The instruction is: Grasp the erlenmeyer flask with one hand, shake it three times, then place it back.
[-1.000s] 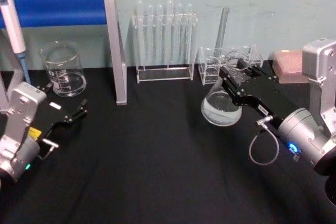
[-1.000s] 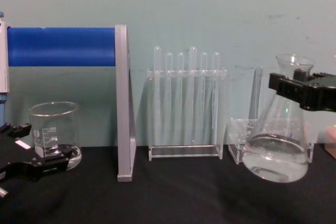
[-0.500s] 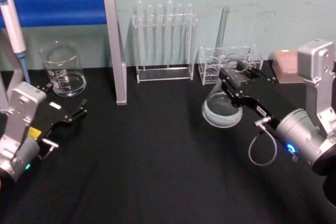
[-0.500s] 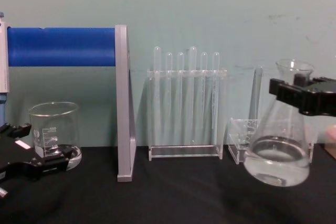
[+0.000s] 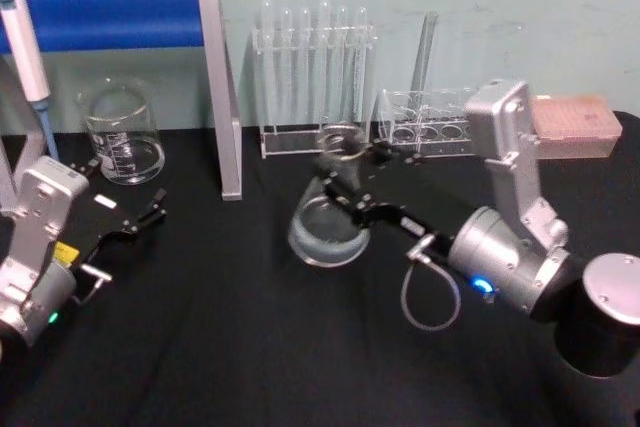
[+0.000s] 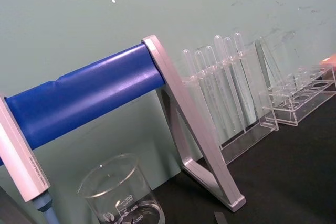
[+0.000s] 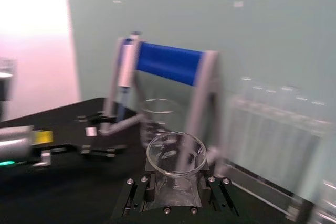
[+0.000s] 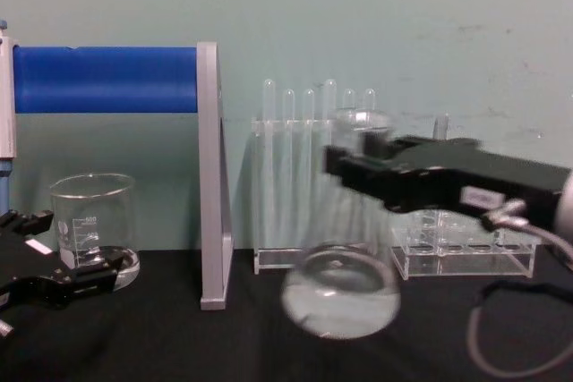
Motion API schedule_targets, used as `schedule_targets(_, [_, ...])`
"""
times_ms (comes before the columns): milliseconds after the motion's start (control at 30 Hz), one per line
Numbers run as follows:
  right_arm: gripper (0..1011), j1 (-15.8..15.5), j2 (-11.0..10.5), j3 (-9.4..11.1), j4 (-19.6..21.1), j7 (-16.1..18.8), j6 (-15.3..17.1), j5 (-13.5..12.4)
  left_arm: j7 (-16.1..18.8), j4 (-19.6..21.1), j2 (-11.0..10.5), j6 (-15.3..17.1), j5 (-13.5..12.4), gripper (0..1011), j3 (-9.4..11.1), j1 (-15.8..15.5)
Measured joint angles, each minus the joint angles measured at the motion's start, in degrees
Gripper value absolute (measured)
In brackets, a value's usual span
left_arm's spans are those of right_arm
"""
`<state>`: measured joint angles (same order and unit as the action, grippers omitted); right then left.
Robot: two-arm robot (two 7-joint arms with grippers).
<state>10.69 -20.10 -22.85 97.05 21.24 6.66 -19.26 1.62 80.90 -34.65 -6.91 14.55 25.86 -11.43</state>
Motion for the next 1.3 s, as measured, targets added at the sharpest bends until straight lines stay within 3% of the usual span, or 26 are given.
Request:
schedule_targets(133, [456,1.93,0.28,-2.75,-1.54,3.36,-0.73,-0.65,0.00,0.00,0.00,0.00,0.00,1001,0.00,0.00])
schedule_targets(300, [456,2.96,0.26,-4.07,-2.31,4.62,-1.53,-1.24,0.00,0.00,0.00,0.00,0.00,1001,0.00,0.00])
schedule_targets(500, [456,2.44,-0.40,-3.47,-2.15,3.59,-2.15,-1.93,0.00,0.00,0.00,0.00,0.00,1001,0.00,0.00])
schedule_targets(700, [456,-0.10,-1.56,-0.26,-0.48,-0.40,-2.29,-2.20,0.00,0.00,0.00,0.00,0.00,1001,0.00,0.00])
schedule_targets(1133, [456,-8.95,-2.89,12.00,5.21,-13.56,-0.97,0.85,0.00,0.00,0.00,0.00,0.00,1001,0.00,0.00])
schedule_targets(1300, [456,-11.05,-2.47,14.60,6.50,-15.84,-0.43,1.64,0.00,0.00,0.00,0.00,0.00,1001,0.00,0.00])
